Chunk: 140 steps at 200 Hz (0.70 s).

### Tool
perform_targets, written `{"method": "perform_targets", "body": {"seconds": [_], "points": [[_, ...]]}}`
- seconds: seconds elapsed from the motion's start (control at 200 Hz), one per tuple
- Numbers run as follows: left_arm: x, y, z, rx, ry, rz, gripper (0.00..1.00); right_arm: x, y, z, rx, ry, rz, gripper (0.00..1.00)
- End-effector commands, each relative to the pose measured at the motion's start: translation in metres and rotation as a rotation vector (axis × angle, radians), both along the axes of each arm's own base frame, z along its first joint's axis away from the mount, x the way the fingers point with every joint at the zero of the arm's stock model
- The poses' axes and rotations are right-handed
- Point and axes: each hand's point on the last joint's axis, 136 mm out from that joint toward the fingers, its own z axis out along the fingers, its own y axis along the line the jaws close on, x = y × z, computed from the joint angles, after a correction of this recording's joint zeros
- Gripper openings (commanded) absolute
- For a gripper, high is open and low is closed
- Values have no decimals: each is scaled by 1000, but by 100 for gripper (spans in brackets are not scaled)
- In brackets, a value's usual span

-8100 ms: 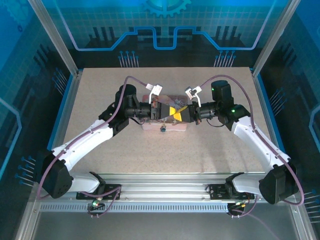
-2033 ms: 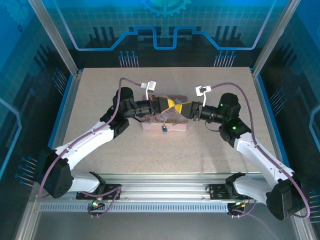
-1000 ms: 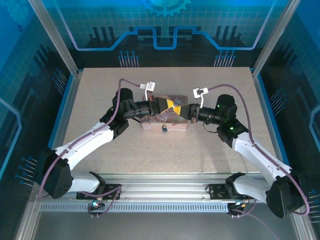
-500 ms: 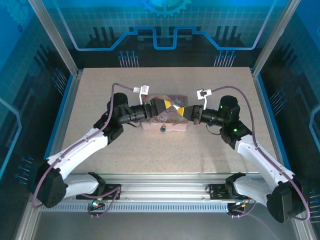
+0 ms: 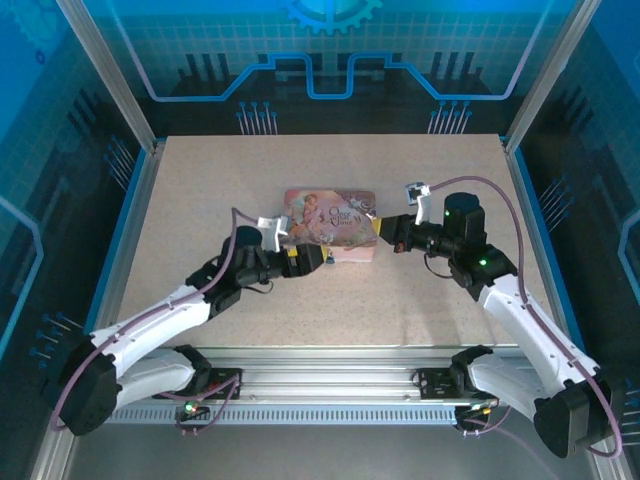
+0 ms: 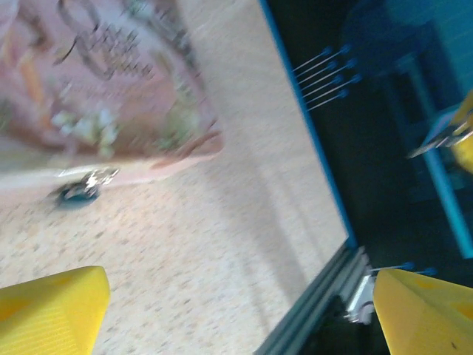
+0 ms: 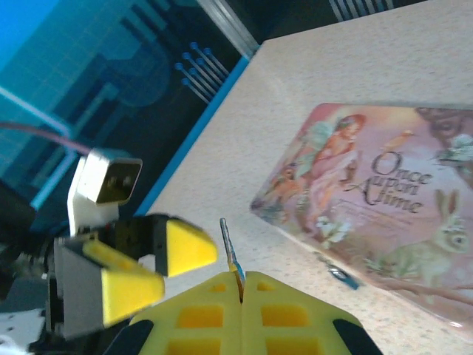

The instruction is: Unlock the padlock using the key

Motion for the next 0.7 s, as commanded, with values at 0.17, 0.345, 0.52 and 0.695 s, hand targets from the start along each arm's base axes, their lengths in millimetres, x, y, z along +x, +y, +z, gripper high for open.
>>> {"method": "perform_targets", "body": {"seconds": [0.17, 0.345, 0.52, 0.695], "points": [[10, -9, -51, 103, -198, 60, 94, 39, -36, -30, -184, 25, -207, 0], [27, -22, -65, 111, -242, 57, 95, 62, -41, -38, -206, 29, -242, 0], [41, -33, -77, 94, -295, 71, 99, 86, -49, -46, -226, 35, -287, 0], [52, -44, -88, 95, -334, 74, 99, 107, -56, -57, -223, 53, -311, 0]]}}
